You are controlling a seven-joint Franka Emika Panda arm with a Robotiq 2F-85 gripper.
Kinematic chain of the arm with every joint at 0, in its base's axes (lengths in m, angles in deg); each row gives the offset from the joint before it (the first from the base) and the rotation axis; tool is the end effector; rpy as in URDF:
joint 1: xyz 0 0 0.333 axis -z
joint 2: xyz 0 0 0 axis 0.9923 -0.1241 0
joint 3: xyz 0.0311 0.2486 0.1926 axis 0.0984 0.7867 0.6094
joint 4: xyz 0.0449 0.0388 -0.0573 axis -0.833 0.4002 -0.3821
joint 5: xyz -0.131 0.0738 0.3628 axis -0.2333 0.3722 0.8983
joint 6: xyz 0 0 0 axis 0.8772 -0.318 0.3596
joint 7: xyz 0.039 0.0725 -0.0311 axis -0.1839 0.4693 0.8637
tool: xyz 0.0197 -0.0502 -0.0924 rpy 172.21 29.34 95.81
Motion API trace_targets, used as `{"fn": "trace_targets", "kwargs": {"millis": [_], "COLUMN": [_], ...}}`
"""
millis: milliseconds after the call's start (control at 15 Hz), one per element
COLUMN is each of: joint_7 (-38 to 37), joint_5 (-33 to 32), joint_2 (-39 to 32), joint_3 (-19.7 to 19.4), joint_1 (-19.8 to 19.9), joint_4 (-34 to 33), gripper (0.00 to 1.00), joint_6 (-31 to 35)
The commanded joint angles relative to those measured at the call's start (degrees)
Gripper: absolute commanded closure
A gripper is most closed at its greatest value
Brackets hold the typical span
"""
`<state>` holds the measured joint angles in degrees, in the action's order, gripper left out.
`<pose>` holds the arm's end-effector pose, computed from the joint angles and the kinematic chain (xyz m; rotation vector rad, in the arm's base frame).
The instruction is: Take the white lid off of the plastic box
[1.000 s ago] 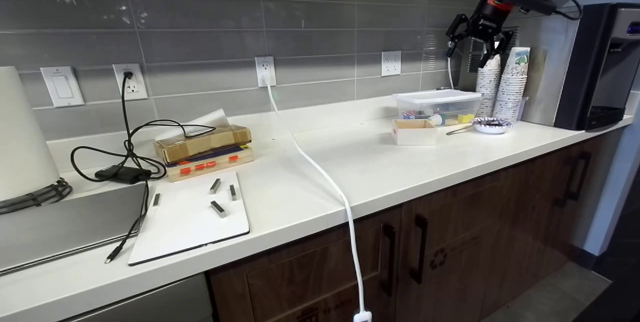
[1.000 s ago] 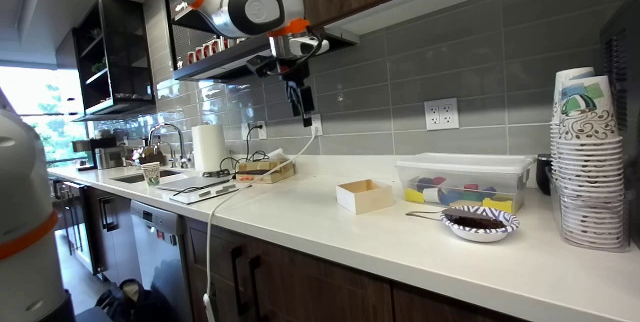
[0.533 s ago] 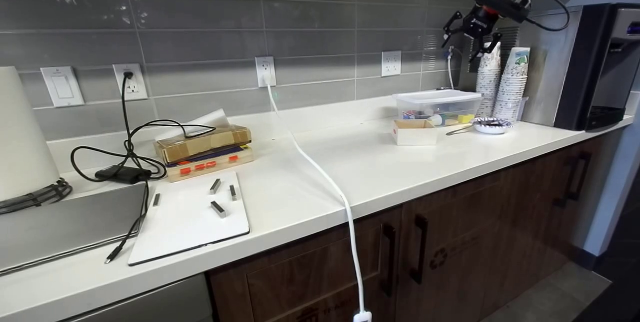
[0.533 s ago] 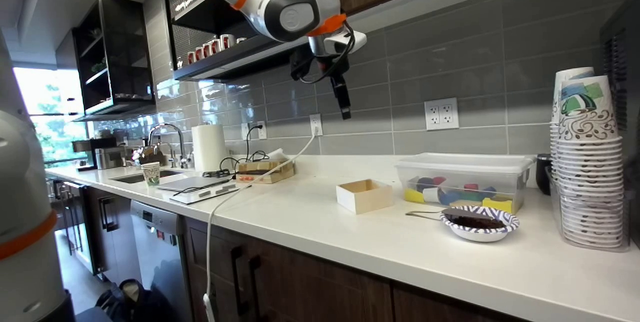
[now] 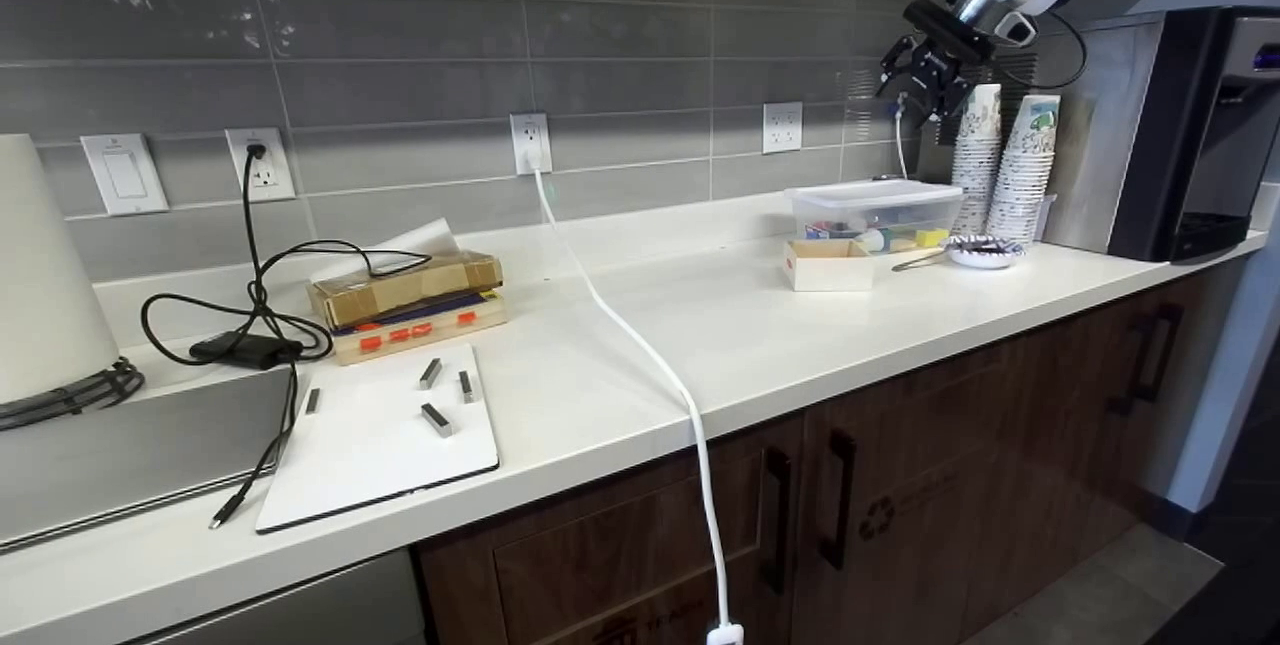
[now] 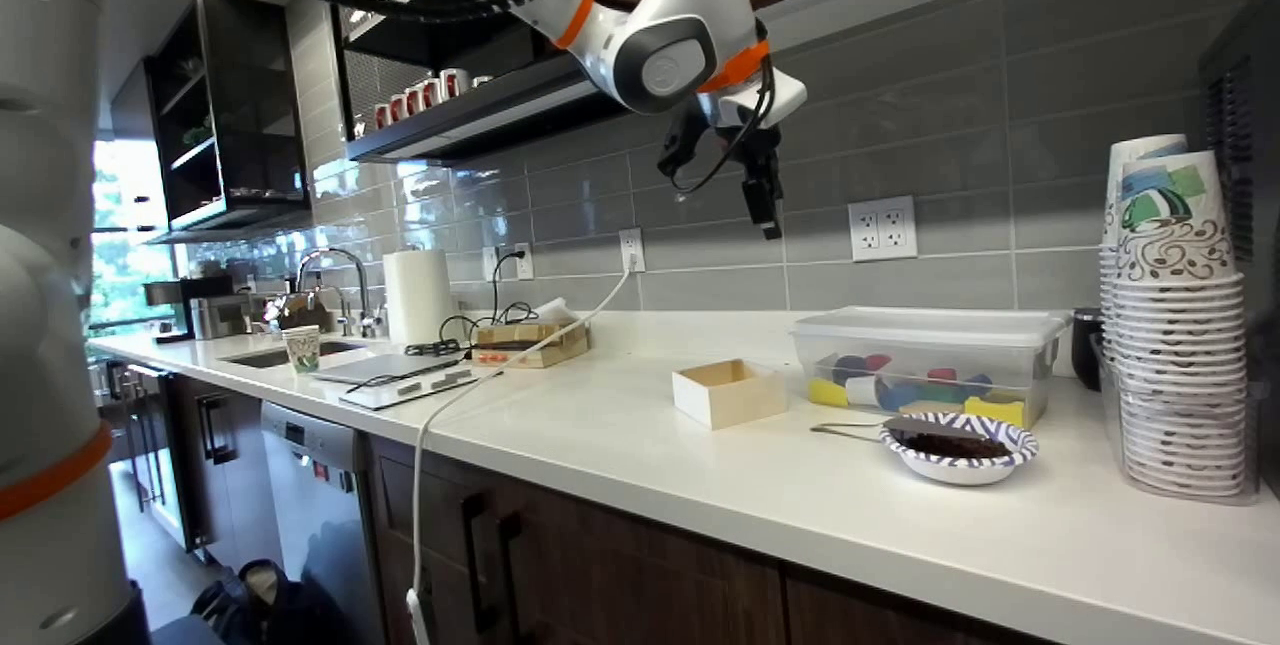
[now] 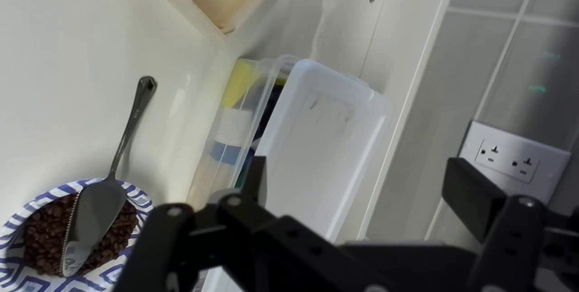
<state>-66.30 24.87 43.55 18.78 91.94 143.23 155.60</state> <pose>0.6030 -0.2139 0.4873 -2.0879 1.5909 -0.6766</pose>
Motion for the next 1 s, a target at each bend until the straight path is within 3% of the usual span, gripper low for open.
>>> {"fn": "trace_targets", "kwargs": {"millis": [0, 933], "joint_7": [-7.84, -24.59], "joint_5": [0.77, -1.36], "joint_2": [-8.20, -24.32], "joint_3": [-0.45, -0.91], "joint_1": [0.79, 3.89], "joint_4": [-8.10, -22.15], "gripper": [0.00, 0.00], "joint_6": [2.38, 2.38]}}
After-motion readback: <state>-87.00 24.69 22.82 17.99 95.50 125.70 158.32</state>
